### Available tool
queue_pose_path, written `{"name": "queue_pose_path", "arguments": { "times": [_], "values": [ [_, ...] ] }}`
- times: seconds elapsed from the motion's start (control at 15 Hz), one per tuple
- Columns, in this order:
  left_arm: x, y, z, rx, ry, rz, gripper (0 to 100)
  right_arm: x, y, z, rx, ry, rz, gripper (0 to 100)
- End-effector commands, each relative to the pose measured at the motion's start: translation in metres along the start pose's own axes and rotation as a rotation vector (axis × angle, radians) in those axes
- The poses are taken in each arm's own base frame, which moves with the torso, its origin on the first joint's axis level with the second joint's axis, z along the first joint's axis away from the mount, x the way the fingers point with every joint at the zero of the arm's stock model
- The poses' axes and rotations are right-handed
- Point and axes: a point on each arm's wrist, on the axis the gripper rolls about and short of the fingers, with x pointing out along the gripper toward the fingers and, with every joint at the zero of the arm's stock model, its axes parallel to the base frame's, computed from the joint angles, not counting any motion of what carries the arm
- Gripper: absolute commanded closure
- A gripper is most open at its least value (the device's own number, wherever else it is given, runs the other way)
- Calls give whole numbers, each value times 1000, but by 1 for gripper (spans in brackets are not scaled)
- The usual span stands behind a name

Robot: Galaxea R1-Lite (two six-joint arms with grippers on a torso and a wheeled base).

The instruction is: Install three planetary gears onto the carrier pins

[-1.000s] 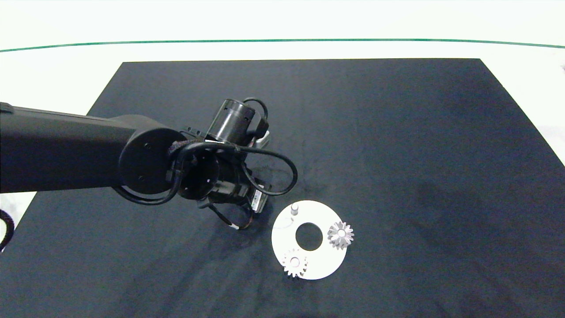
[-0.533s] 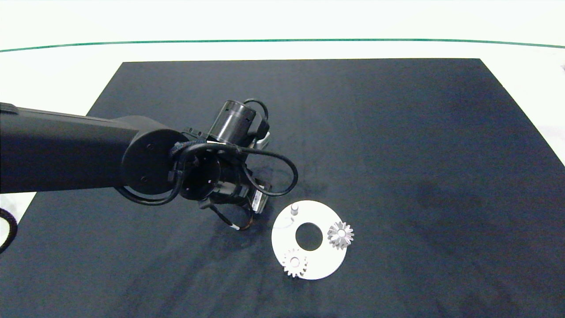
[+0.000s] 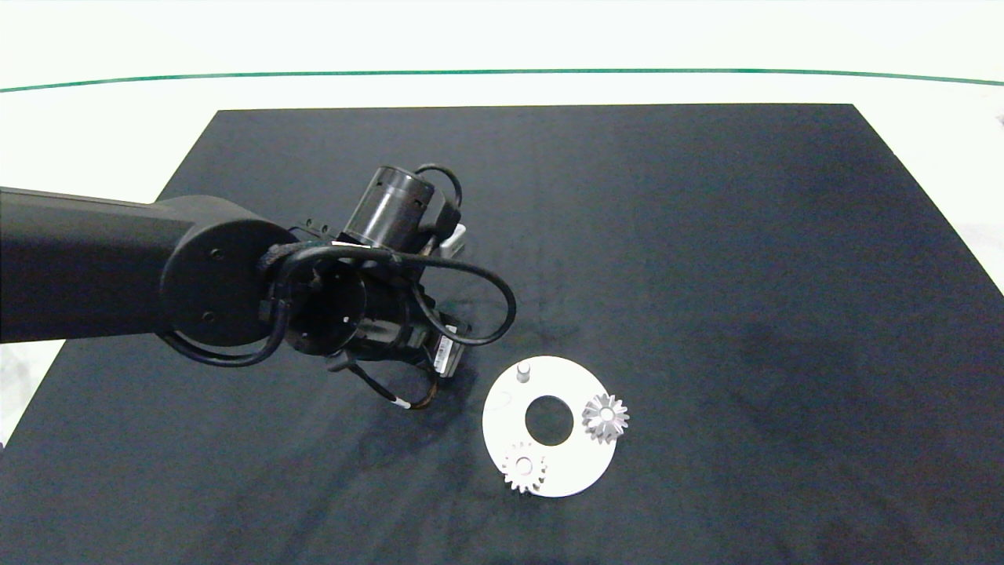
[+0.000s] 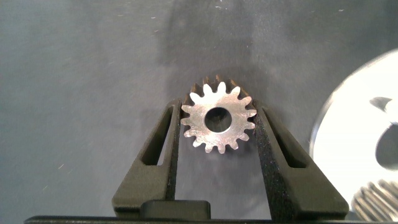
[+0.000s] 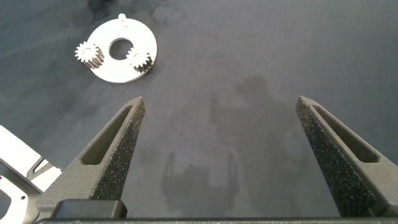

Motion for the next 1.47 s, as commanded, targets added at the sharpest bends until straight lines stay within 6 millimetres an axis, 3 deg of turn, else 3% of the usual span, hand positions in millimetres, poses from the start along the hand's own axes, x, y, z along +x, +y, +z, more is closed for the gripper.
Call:
{"name": "queue_pose_path", "arguments": {
  "times": [0.07,0.47,0.67,0.87,1.47],
  "values": [
    [-31,9,-1,-12,-58,-4,81,0,0,0,-3,1,1,0],
    [-48,-24,-7,83,-81,-93,81,-1,0,-1,-12,0,1,0],
    [-43,-45,5,136,-109,-131,81,0,0,-1,-12,1,1,0],
    [-33,-51,13,142,-113,-130,81,-2,0,-1,-11,-3,0,0],
    [-29,-66,5,195,-72,-152,81,-1,0,-1,-13,1,1,0]
  ]
}}
